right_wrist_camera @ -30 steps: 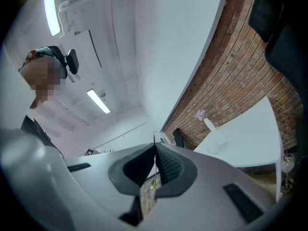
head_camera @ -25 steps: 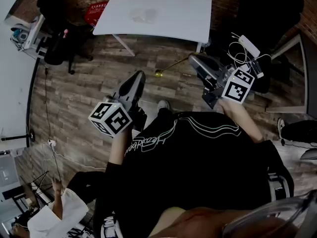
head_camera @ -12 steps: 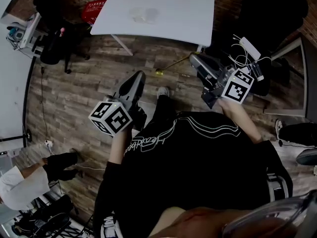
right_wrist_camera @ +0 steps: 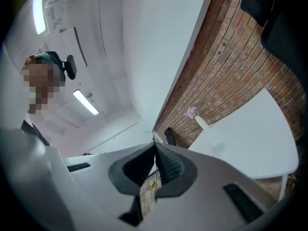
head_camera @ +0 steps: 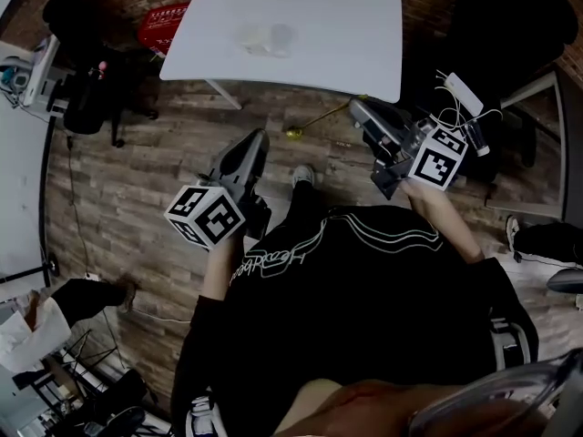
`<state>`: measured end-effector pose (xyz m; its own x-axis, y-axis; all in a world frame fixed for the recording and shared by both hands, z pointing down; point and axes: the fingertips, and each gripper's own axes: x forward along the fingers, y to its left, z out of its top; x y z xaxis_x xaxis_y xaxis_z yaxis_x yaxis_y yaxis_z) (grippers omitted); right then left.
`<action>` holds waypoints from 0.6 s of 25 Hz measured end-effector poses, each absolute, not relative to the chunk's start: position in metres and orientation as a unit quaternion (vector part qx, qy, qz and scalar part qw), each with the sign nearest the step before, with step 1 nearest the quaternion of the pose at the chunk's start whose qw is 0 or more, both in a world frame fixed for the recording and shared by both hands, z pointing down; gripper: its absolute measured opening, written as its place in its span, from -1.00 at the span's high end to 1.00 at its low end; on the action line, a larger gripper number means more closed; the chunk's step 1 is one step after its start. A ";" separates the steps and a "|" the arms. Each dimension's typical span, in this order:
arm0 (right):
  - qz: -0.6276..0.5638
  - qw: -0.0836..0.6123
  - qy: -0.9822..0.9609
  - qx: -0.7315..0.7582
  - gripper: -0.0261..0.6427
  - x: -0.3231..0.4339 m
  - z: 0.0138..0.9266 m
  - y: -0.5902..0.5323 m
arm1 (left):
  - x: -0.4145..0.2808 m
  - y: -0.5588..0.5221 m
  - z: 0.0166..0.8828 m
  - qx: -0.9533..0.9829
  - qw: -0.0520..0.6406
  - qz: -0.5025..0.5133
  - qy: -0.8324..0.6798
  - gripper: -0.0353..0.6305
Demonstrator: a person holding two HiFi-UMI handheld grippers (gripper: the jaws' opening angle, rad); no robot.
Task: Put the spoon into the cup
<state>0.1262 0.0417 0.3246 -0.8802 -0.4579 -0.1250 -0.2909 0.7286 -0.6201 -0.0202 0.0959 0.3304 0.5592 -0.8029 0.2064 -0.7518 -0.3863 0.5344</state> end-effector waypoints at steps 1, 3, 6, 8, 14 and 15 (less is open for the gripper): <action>-0.308 0.135 0.919 -0.206 0.92 0.121 0.326 0.033 | -0.026 0.086 0.332 0.832 0.298 -0.042 -0.466 0.88; -0.309 0.133 0.917 -0.213 0.92 0.111 0.327 0.017 | -0.036 0.068 0.336 0.833 0.303 -0.042 -0.461 0.88; -0.312 0.128 0.915 -0.223 0.92 0.095 0.327 -0.010 | -0.054 0.039 0.338 0.834 0.311 -0.044 -0.453 0.88; -0.311 0.125 0.914 -0.227 0.92 0.083 0.325 -0.030 | -0.067 0.019 0.338 0.835 0.313 -0.046 -0.450 0.88; -0.311 0.117 0.913 -0.235 0.92 0.033 0.319 -0.110 | -0.126 -0.060 0.342 0.829 0.325 -0.048 -0.452 0.88; -0.311 0.116 0.913 -0.239 0.92 0.025 0.319 -0.123 | -0.136 -0.072 0.343 0.828 0.329 -0.048 -0.451 0.88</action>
